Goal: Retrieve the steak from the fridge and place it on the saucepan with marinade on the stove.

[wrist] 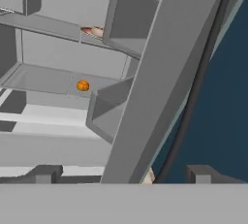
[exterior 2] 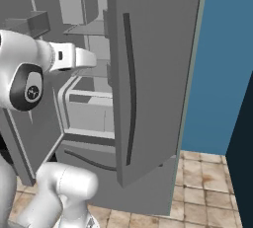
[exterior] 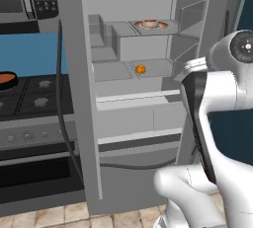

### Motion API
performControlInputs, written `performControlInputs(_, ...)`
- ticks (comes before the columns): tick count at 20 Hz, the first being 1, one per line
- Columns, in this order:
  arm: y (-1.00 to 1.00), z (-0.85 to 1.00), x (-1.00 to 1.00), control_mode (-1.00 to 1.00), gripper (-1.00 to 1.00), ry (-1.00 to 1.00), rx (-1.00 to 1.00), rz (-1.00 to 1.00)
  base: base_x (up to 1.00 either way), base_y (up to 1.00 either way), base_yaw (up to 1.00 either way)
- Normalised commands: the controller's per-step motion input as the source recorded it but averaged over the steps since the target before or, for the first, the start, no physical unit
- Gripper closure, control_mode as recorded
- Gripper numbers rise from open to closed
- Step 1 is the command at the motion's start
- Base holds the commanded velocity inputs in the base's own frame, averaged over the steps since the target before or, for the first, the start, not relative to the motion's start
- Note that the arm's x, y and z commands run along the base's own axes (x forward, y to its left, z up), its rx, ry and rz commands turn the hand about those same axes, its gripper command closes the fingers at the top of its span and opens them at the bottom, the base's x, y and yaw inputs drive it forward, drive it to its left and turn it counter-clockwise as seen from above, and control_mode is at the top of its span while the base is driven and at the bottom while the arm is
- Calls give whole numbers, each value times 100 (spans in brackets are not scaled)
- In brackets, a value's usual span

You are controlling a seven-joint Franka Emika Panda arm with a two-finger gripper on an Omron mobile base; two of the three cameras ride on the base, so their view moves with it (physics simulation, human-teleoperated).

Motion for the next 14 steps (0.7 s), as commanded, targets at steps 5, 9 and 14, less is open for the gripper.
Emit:
performControlInputs(5,14,-53,0,-100,-100,-2,0,3,0,0,0)
performControlInputs(9,18,-45,0,-100,-100,0,0,3,0,0,0)
performControlInputs(14,25,17,3,-100,-100,-2,0,0,0,0,0)
